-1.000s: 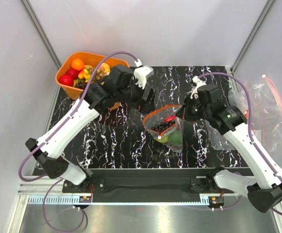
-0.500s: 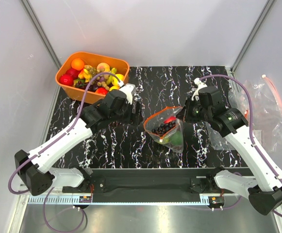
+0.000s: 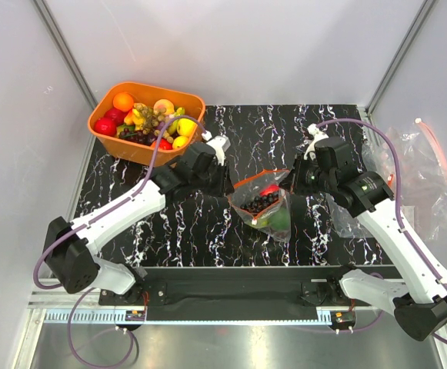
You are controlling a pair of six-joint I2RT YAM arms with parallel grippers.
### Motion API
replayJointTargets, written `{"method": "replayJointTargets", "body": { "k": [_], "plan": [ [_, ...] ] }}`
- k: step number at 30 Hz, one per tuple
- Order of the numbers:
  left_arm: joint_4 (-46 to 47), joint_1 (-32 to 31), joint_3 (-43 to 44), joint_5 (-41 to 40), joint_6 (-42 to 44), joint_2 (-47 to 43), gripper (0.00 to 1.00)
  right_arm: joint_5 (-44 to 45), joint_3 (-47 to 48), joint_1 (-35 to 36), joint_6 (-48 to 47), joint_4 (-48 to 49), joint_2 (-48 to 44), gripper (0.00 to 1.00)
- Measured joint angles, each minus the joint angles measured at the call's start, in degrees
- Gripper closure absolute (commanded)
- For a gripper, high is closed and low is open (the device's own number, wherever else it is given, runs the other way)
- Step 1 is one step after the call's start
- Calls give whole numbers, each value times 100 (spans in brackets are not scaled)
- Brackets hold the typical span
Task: Place the food in the zip-top bag and seal the zipper
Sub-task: Zip the zipper food storage bag at the center of the board.
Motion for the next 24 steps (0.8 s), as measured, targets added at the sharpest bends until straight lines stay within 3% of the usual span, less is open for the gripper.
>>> {"method": "replayJointTargets", "body": {
  "k": [3, 4, 12, 19, 24],
  "plan": [
    [46, 0, -26, 125, -50, 28, 98, 0, 0, 0, 0, -4, 0, 100],
    [74, 0, -26, 179, -63, 28, 100, 0, 0, 0, 0, -7, 2, 100],
    [-7, 0, 142, 479, -31, 28, 100, -2, 31, 0, 208, -20, 164, 100],
    [-227, -107, 1353, 839, 0, 280, 100, -90, 9, 251, 872, 140, 710, 100],
    [-166, -369, 1862, 1080, 15, 610, 100, -214, 101, 485, 1060, 236, 909, 89]
  ]
}}
